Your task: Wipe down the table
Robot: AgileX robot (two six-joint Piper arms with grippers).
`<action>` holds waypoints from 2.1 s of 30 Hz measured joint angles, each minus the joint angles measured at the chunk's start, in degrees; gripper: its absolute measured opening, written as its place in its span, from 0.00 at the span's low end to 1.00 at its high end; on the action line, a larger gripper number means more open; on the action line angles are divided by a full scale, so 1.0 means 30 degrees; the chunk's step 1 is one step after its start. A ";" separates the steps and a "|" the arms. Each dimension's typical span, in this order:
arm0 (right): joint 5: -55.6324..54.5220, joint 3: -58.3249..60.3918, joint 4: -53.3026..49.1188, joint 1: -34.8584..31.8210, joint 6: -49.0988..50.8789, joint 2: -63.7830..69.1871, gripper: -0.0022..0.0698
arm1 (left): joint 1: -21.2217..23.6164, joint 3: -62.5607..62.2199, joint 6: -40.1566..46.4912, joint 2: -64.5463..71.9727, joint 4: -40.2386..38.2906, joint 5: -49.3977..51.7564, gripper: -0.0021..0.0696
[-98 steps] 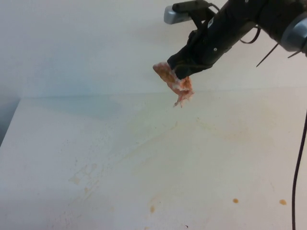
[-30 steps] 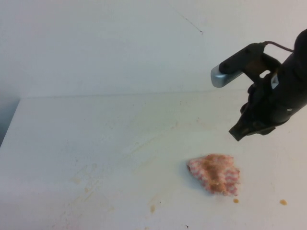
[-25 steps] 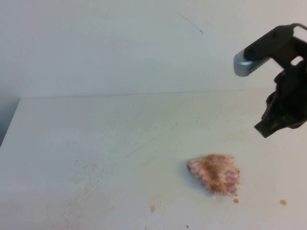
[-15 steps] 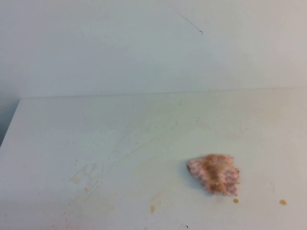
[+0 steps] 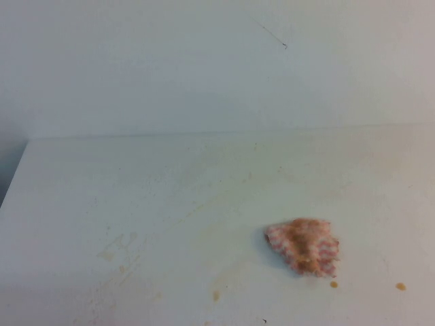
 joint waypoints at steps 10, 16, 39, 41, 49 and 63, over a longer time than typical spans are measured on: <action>0.0000 0.0000 0.0763 -0.4842 0.0000 -0.5222 0.03 | 0.0000 0.0000 0.0000 0.0000 0.0000 0.0000 0.02; 0.0000 -0.0038 0.0005 -0.5427 -0.0593 -0.8915 0.03 | 0.0000 0.0000 0.0000 0.0000 0.0000 0.0000 0.02; -1.2261 1.8186 -0.3208 -0.8420 -0.2453 -1.8683 0.03 | 0.0000 0.0000 0.0000 0.0000 0.0000 0.0000 0.02; -1.3076 2.0015 -0.2728 -0.8627 -0.2295 -1.9681 0.03 | 0.0000 0.0000 0.0000 0.0000 0.0000 0.0000 0.02; -1.6071 2.5892 -0.0568 -1.0255 -0.1452 -2.1715 0.03 | 0.0000 0.0000 0.0000 0.0000 0.0000 0.0000 0.02; -1.6371 2.6527 0.0608 -0.8673 -0.2318 -2.1716 0.03 | 0.0000 0.0000 0.0000 0.0000 0.0000 0.0000 0.02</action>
